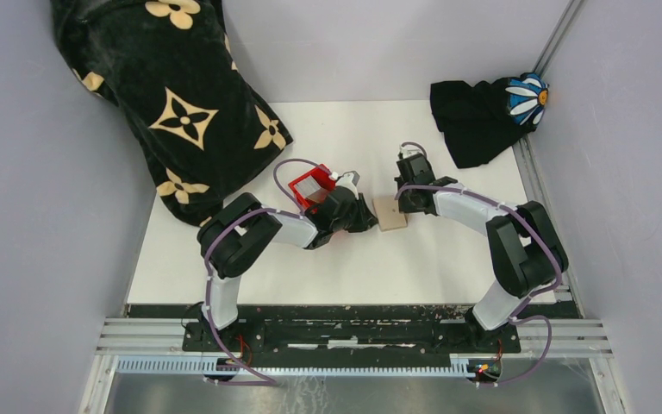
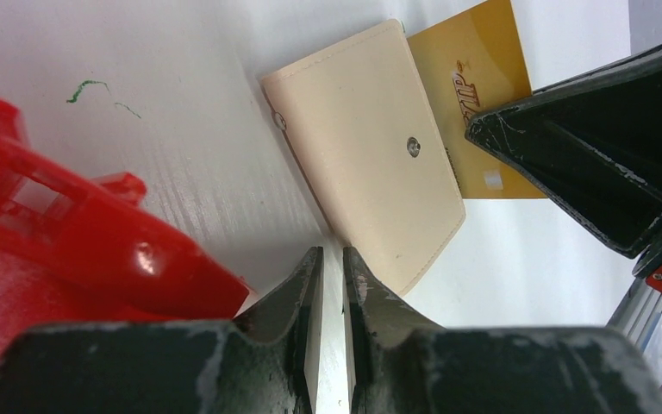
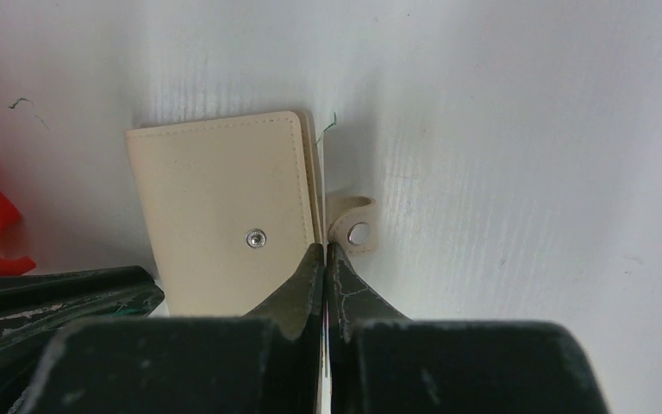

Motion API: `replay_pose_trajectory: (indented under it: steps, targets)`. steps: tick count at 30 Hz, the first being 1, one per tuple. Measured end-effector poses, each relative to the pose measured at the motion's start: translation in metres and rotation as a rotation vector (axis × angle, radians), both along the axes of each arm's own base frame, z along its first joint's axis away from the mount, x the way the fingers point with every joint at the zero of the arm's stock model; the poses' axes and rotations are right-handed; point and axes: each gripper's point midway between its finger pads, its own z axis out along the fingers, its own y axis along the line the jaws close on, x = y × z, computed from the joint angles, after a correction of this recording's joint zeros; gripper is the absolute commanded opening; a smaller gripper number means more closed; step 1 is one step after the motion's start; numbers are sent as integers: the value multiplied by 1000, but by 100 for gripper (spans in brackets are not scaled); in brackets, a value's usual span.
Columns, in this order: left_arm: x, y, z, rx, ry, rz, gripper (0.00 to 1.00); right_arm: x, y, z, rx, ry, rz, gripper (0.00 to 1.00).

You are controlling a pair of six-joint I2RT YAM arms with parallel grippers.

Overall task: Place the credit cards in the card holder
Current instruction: Open the card holder at the center of the board.

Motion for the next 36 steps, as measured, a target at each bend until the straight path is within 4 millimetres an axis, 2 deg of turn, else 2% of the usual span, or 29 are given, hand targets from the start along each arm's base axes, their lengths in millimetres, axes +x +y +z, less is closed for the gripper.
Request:
replay_pose_trajectory:
  steps: [14, 36]
  targets:
    - [2, -2, 0, -2, -3, 0, 21, 4, -1, -1, 102, -21, -35, 1]
    - [5, -4, 0, 9, -8, -5, 21, -2, -3, 6, 111, -24, -37, 1]
